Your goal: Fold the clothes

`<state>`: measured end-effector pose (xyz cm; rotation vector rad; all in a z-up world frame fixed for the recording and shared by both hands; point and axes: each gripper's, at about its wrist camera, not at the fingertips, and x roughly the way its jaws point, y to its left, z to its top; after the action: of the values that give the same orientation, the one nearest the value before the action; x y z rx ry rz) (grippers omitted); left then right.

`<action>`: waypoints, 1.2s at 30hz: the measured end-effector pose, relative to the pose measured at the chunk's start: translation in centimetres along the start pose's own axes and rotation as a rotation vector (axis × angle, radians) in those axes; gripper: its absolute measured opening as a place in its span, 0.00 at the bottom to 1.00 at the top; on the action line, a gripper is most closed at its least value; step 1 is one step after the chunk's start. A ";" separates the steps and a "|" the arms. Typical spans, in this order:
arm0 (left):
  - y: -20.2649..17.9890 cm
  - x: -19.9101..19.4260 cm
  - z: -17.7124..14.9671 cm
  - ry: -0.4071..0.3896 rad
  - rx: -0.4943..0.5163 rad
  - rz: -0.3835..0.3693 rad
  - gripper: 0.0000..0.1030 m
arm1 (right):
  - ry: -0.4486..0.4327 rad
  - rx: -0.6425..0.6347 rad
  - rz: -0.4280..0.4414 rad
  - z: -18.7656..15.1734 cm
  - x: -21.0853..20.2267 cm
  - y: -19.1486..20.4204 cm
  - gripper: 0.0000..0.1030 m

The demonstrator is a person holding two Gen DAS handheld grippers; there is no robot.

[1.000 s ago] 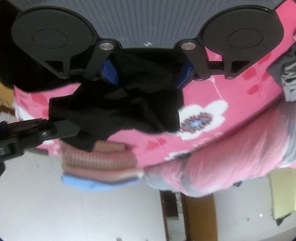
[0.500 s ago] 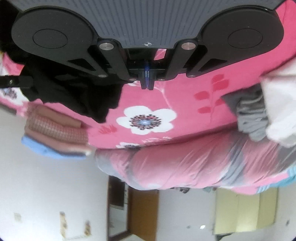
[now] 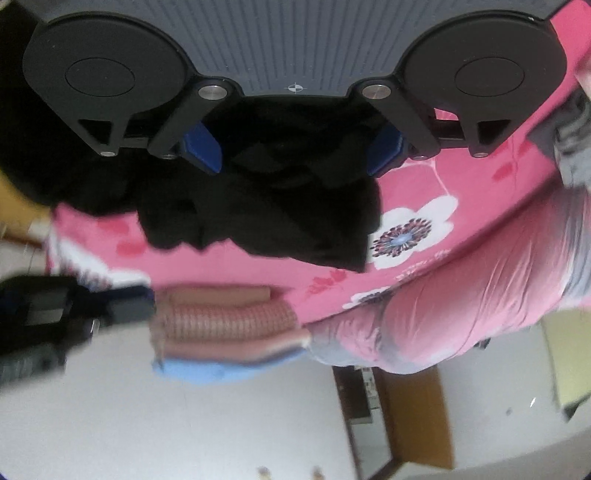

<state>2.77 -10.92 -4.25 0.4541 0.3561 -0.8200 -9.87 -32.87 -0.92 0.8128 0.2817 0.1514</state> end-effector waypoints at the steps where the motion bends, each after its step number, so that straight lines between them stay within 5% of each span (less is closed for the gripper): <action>1: -0.5 0.5 0.0 0.007 0.023 0.009 0.76 | 0.003 -0.002 -0.010 -0.1 -0.1 -0.1 0.08; 5: -1.4 1.2 0.0 0.017 0.063 0.014 0.69 | 0.032 -0.041 -0.059 -0.4 0.5 -0.3 0.15; 8: -1.6 1.1 0.0 0.013 0.083 0.014 0.68 | 0.058 -0.147 -0.100 -0.5 2.2 0.4 0.45; 12: -1.8 0.9 -0.2 0.016 0.120 0.012 0.68 | 0.097 -0.276 -0.149 -0.8 5.1 0.8 0.46; 16: -2.4 0.8 -0.7 0.043 0.147 0.005 0.68 | 0.154 -0.341 -0.167 -1.0 7.6 0.3 0.38; 18: -2.7 0.6 -0.9 0.052 0.162 -0.001 0.69 | 0.120 -0.317 -0.154 -0.5 6.8 0.0 0.04; 22: -3.1 0.0 -1.0 0.048 0.189 0.005 0.75 | 0.052 -0.271 -0.129 0.3 5.2 -0.5 0.04; 30: -1.3 -0.2 0.4 0.021 0.085 -0.001 0.78 | -0.095 -0.058 -0.023 2.8 0.9 -3.0 0.04; 36: -1.5 0.7 1.4 0.020 0.005 -0.076 0.78 | -0.174 0.036 0.073 3.5 -1.1 -3.7 0.04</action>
<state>2.21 -12.99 -3.76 0.4558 0.3920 -0.8905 -9.78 -38.02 -1.14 0.8666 0.0913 0.1437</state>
